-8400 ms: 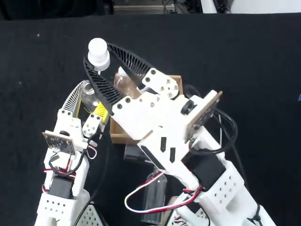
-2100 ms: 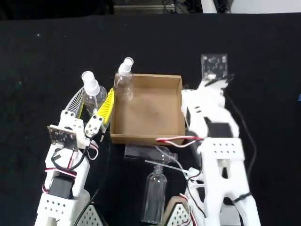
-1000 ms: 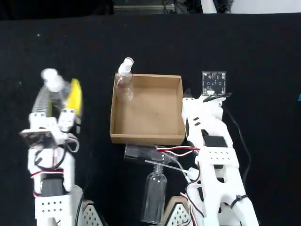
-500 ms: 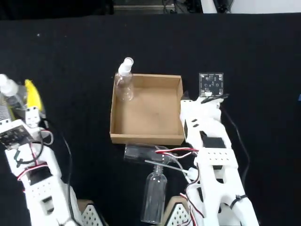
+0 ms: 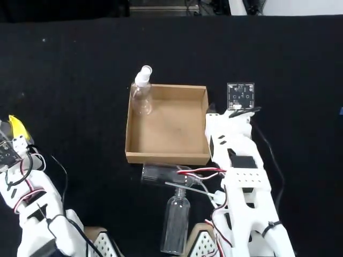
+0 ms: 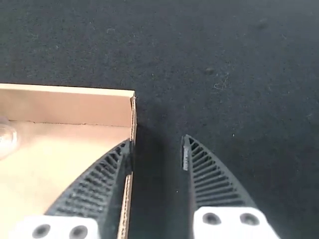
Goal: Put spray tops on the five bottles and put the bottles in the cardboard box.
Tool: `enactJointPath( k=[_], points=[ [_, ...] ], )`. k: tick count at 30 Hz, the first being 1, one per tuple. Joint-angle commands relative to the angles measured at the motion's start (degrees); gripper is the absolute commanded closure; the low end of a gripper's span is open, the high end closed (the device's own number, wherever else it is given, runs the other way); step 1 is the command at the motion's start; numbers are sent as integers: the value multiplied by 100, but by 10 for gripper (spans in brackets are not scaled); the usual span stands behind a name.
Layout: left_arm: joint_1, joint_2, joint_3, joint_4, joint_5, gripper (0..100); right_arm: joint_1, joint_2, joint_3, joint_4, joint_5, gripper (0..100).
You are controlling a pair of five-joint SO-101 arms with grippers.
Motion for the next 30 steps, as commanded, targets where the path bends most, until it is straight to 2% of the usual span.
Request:
enactJointPath(
  k=[1,13,17,30],
  points=[
    [-171,352,-286,-211,-44,970,-105,31,-57,-141,9,858],
    [-418,2804,-1771,-448,-44,970,-105,22,-57,-141,9,858],
    [-699,3490,-1956,-1468,-44,970,-105,22,-57,-141,9,858],
    [-743,6541,-2211,-4958,-176,970,-105,13,-66,-149,9,858]
  ],
)
